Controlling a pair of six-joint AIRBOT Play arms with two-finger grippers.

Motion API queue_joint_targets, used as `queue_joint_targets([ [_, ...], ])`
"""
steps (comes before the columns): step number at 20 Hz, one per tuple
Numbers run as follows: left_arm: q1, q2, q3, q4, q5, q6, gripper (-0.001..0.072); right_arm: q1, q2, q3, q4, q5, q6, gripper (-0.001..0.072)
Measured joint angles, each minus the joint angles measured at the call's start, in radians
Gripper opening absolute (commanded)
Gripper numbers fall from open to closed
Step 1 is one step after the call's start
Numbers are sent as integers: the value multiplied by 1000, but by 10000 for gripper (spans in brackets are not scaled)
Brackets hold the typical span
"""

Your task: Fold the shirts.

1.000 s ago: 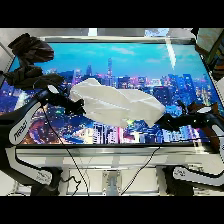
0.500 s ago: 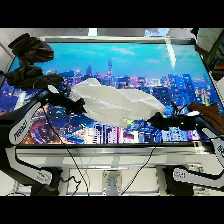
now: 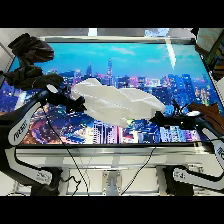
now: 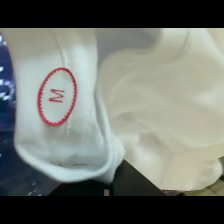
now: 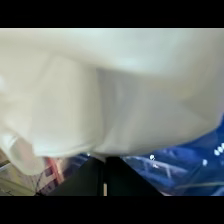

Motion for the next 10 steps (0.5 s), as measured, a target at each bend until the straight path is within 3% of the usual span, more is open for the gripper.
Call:
queue_joint_targets([
  [6,0,236,1,-451,116,269,10,-69,363,68,18,109,-13,36],
  [10,0,524,1,-558,243,357,10,-254,666,235,4,215,35,34],
])
